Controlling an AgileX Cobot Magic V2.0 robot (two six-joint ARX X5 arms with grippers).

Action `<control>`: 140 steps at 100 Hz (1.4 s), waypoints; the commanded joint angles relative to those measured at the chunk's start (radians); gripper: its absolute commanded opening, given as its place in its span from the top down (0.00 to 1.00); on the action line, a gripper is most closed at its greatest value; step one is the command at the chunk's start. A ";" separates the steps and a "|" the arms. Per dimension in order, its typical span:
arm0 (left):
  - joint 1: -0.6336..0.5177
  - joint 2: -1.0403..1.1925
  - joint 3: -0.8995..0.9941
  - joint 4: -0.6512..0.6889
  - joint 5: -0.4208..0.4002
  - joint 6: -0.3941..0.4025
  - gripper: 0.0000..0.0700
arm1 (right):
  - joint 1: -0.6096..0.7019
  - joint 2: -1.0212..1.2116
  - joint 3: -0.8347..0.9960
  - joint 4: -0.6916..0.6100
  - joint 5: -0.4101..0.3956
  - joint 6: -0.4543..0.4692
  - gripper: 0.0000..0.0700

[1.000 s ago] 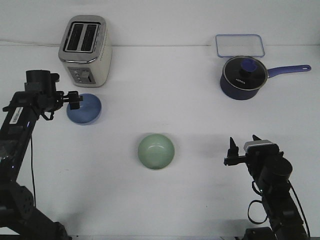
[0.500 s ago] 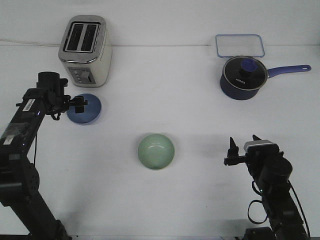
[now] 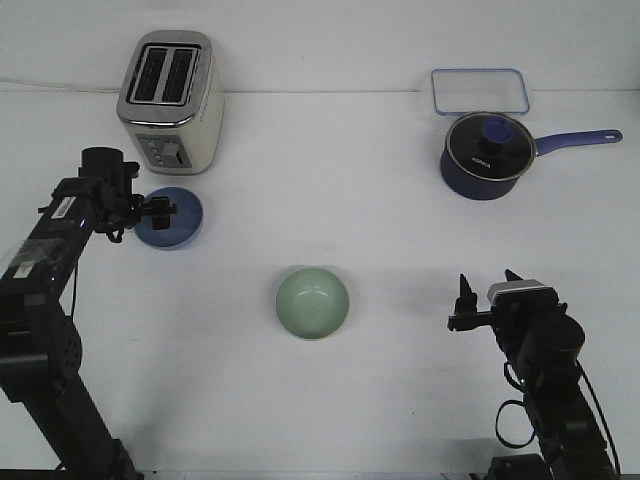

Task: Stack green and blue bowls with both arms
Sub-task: 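Close the left gripper on the blue bowl's rim, then lift and carry the blue bowl over the green bowl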

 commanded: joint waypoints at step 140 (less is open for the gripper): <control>-0.105 -0.242 0.032 -0.244 0.272 -0.038 0.99 | 0.002 0.003 0.005 0.009 0.000 0.010 0.23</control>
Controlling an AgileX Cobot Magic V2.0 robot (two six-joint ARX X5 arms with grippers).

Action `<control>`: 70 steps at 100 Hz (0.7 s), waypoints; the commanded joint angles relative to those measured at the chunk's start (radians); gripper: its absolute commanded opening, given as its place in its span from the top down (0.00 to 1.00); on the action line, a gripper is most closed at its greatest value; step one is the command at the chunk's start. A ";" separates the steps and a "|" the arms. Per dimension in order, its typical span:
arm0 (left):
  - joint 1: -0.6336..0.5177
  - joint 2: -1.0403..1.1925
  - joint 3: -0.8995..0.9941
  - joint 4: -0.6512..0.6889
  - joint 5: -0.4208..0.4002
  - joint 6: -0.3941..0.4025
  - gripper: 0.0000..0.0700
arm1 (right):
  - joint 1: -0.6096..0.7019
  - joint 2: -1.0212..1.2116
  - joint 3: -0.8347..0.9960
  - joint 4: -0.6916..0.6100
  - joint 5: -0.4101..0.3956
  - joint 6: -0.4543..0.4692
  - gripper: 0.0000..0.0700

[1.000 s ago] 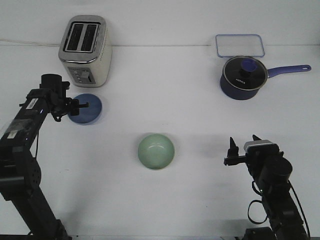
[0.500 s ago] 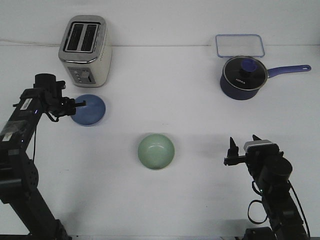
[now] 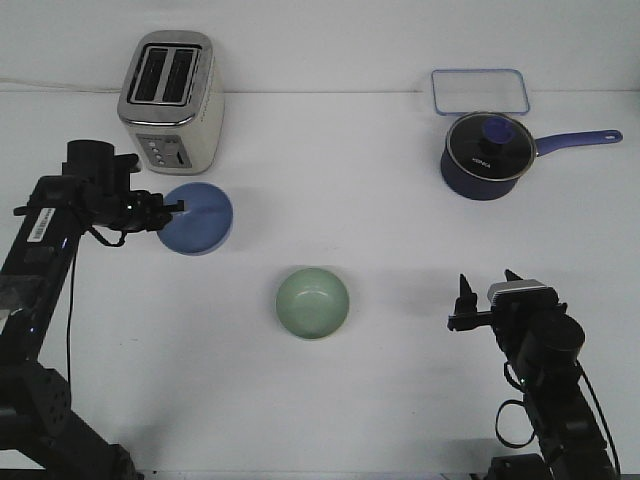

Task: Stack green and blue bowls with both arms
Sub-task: 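Lift and carry the blue bowl over the green bowl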

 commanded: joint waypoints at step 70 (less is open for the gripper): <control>-0.455 -0.008 0.014 -0.045 0.009 0.014 0.99 | 0.002 0.003 0.005 0.009 0.000 0.010 0.23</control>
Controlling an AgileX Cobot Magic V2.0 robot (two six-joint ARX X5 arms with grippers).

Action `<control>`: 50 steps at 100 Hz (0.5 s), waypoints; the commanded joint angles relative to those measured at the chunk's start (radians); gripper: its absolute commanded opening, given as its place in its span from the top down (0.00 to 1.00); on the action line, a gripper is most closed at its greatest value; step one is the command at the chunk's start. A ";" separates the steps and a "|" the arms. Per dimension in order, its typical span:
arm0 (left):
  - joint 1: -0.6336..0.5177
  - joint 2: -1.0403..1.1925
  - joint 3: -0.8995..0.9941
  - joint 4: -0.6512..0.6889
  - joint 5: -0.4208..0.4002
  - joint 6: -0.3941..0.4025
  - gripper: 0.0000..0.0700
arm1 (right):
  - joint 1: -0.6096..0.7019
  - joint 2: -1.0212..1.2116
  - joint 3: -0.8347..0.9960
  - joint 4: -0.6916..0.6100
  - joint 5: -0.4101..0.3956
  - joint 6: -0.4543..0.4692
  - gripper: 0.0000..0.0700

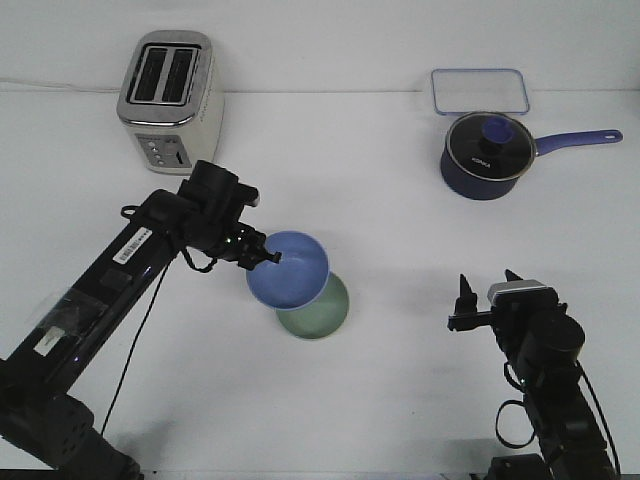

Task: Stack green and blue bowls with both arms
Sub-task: 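Lift and carry the blue bowl over the green bowl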

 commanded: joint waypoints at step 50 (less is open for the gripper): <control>-0.096 0.029 0.000 0.017 0.004 0.006 0.99 | 0.002 0.003 0.005 0.009 0.000 0.010 0.23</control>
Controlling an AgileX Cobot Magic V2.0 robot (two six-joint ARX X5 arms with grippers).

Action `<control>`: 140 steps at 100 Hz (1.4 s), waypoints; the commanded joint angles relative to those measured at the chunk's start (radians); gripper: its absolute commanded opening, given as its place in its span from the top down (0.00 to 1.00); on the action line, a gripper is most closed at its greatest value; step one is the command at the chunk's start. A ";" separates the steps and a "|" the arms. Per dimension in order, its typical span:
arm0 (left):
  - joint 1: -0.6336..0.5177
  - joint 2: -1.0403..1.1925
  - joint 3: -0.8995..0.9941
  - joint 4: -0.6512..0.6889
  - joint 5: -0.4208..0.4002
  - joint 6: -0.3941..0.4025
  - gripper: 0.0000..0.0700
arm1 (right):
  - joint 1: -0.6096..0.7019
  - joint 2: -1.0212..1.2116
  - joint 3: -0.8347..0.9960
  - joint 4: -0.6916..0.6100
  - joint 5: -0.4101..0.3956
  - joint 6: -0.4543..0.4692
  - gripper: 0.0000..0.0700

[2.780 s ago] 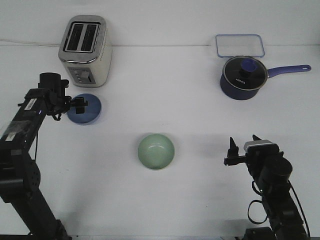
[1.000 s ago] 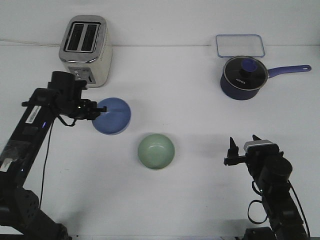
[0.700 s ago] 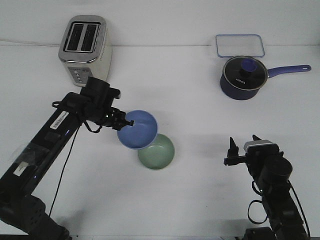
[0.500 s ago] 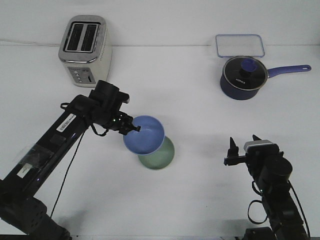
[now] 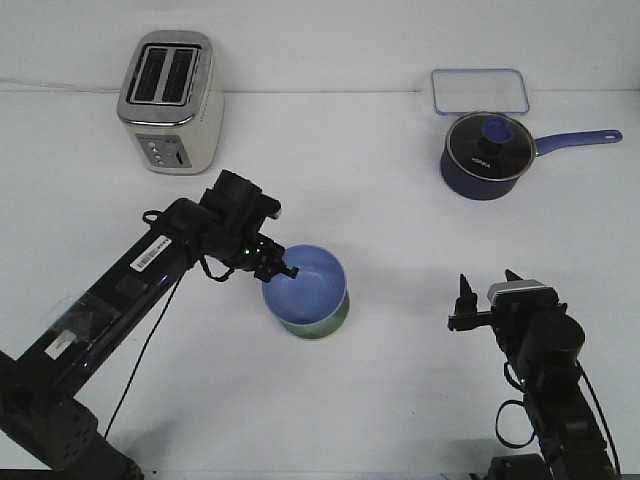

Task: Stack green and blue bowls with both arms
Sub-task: 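Lift and carry the blue bowl over the green bowl, then lower the blue bowl into the green bowl and open the left gripper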

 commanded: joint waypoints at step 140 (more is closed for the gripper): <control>-0.042 0.074 -0.058 0.090 -0.034 -0.041 0.73 | 0.002 0.003 0.005 0.017 0.000 0.010 0.23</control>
